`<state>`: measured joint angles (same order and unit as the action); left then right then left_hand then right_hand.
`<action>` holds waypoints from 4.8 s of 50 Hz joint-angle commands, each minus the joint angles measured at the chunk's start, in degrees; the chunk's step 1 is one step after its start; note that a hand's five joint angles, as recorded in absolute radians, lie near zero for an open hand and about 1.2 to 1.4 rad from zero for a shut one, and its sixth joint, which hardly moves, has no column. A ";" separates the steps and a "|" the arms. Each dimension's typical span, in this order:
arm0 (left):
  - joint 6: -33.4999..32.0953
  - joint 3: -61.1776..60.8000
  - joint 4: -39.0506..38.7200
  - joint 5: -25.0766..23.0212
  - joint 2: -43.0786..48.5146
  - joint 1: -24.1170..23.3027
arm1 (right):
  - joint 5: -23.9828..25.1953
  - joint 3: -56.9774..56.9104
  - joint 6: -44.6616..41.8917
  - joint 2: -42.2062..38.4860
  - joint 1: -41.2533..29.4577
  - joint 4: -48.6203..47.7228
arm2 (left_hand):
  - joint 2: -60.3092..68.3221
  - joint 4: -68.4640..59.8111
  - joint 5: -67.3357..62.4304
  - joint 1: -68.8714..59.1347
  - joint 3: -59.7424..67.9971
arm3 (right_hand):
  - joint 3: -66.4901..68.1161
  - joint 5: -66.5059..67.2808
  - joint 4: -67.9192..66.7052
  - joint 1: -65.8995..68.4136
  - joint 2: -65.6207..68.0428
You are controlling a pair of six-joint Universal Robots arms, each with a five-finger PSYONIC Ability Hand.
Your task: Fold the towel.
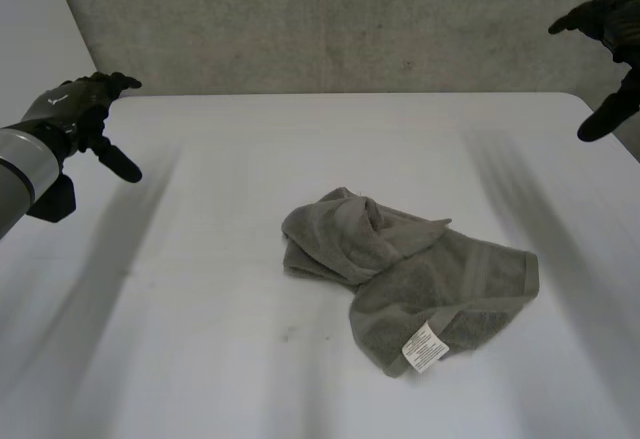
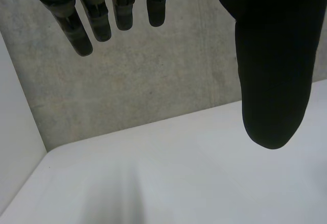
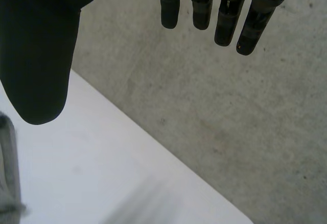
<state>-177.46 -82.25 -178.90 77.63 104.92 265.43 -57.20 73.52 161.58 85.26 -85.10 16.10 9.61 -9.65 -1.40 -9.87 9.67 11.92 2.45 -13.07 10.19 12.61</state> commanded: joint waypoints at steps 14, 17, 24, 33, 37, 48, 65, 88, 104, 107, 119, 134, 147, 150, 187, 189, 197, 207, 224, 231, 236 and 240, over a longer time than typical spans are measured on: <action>-5.44 2.43 -0.40 0.24 8.54 -17.48 | -7.66 0.57 -15.59 -11.35 10.74 5.35 | 1.95 -1.91 -0.16 -1.69 1.89 | -1.92 -2.45 3.07 -0.19 -2.61; -5.44 4.98 -0.40 0.24 11.70 -21.26 | -6.35 3.98 -16.73 -11.44 13.28 5.17 | 2.12 -2.07 -0.33 -1.86 2.06 | -1.92 -2.45 3.07 -0.19 -2.61; -5.44 12.97 -0.31 0.68 19.25 -30.58 | 2.34 13.65 -20.24 -11.70 16.71 5.08 | 2.79 -2.75 -1.00 -2.53 2.73 | -1.92 -2.45 3.07 -0.19 -2.61; -9.31 20.20 -0.22 1.82 26.74 -35.34 | 12.55 23.86 -28.51 -13.55 17.25 5.26 | 7.00 -6.95 -5.21 -6.74 6.94 | -1.92 -2.45 3.07 -0.19 -2.61; -14.56 23.53 -0.22 6.81 30.07 -35.86 | 15.80 27.89 -30.27 -15.21 17.16 5.00 | 11.34 -11.30 -9.55 -11.08 11.28 | -1.92 -2.45 3.07 -0.19 -2.61; -22.14 25.29 -0.40 12.63 31.75 -36.04 | 17.39 31.07 -29.39 -19.16 8.47 0.52 | 33.02 -32.97 -31.23 -32.76 32.96 | 6.04 5.51 -4.89 7.77 5.34; -21.88 26.52 -0.05 19.91 26.23 -33.68 | 11.17 20.46 -12.11 -18.30 0.90 -10.90 | 70.39 -70.35 -68.60 -70.13 70.33 | 68.08 67.55 -66.93 69.81 67.39; -10.19 1.06 4.79 23.71 10.74 -18.03 | -8.72 -7.07 9.46 -29.72 -13.60 -8.45 | 62.37 -62.32 -60.57 -62.11 62.31 | 68.08 67.55 -66.93 69.81 67.39; -9.40 -10.30 5.40 23.71 5.21 -19.78 | -17.95 -8.92 -8.47 -31.39 -16.86 -1.77 | 16.08 -16.04 -14.29 -15.82 16.02 | 11.45 10.92 -10.30 13.19 10.76; -9.75 -8.82 4.96 23.53 2.41 -19.43 | -17.95 -5.69 -8.56 -27.19 -16.77 -2.21 | 3.01 -2.97 -1.22 -2.75 2.95 | 11.28 10.76 -10.13 13.02 10.59; -10.89 6.98 1.71 15.90 9.49 -20.74 | -18.47 15.40 -9.44 -12.07 -22.20 -12.49 | 3.97 -3.92 -2.18 -3.71 3.91 | 13.98 13.45 -12.83 15.71 13.28; -20.29 39.59 15.67 8.25 36.21 -24.53 | -20.14 27.28 -10.85 -10.55 -35.83 -20.04 | 3.97 -3.92 -2.18 -3.71 3.91 | 13.81 13.28 -12.66 15.54 13.12; -27.68 49.02 20.52 7.10 45.29 -24.53 | -25.77 29.05 -17.70 -17.76 -40.59 -30.07 | 9.02 -8.97 -7.22 -8.76 8.96 | 14.48 13.95 -13.33 16.21 13.79; -28.03 49.11 20.87 7.10 45.72 -24.61 | -26.47 29.31 -21.46 -19.34 -40.59 -31.12 | 12.86 -12.81 -11.07 -12.60 12.80 | 17.66 17.13 -16.51 19.39 16.96; -15.23 57.21 -3.47 25.46 23.86 -19.17 | -27.88 -7.07 -1.55 -16.89 -24.69 -44.22 | 70.39 -70.35 -68.60 -70.13 70.33 | 68.08 67.55 -66.93 69.81 67.39; -12.59 55.11 -3.48 25.12 22.28 -18.12 | -26.92 -6.99 -0.83 -16.80 -23.98 -43.44 | 70.39 -70.35 -68.60 -70.13 70.33 | 68.08 67.55 -66.93 69.81 67.39; -6.85 36.25 -2.08 22.14 15.15 -15.30 | -15.16 -4.80 -0.91 -17.06 -19.33 -28.27 | 70.39 -70.35 -68.60 -70.13 70.33 | 68.08 67.55 -66.93 69.81 67.39; -7.20 3.23 -1.28 15.97 9.08 -12.22 | -2.56 2.15 -13.57 -21.37 -14.31 -4.15 | 70.39 -70.35 -68.60 -70.13 70.33 | 68.08 67.55 -66.93 69.81 67.39; -20.38 -15.22 -1.19 12.63 4.88 -12.40 | -3.27 14.09 -26.67 -21.64 -12.02 1.40 | 12.42 -12.38 -10.63 -12.16 12.36 | 68.08 67.55 -66.93 69.81 67.39; -20.65 -16.54 -1.89 12.28 -2.00 -13.19 | -3.27 19.73 -26.40 -19.35 -12.02 -4.41 | 8.68 -8.63 -6.89 -8.42 8.62 | 68.08 67.55 -66.93 69.81 67.39; -20.65 -19.09 -3.47 12.81 -5.86 -17.31 | -3.44 22.37 -26.40 -19.26 -11.93 -8.19 | 8.34 -8.30 -6.55 -8.08 8.28 | 68.08 67.55 -66.93 69.81 67.39; -20.47 -19.79 -4.44 14.12 -5.43 -20.12 | -3.44 22.54 -26.40 -19.26 -12.02 -8.19 | 9.01 -8.97 -7.22 -8.75 8.95 | 68.08 67.55 -66.93 69.81 67.39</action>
<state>-198.35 -100.42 -181.76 90.27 99.95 249.66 -60.61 95.30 135.31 66.11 -97.09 8.82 16.33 -16.27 -6.21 -16.55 16.41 67.68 56.22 -68.36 54.28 66.79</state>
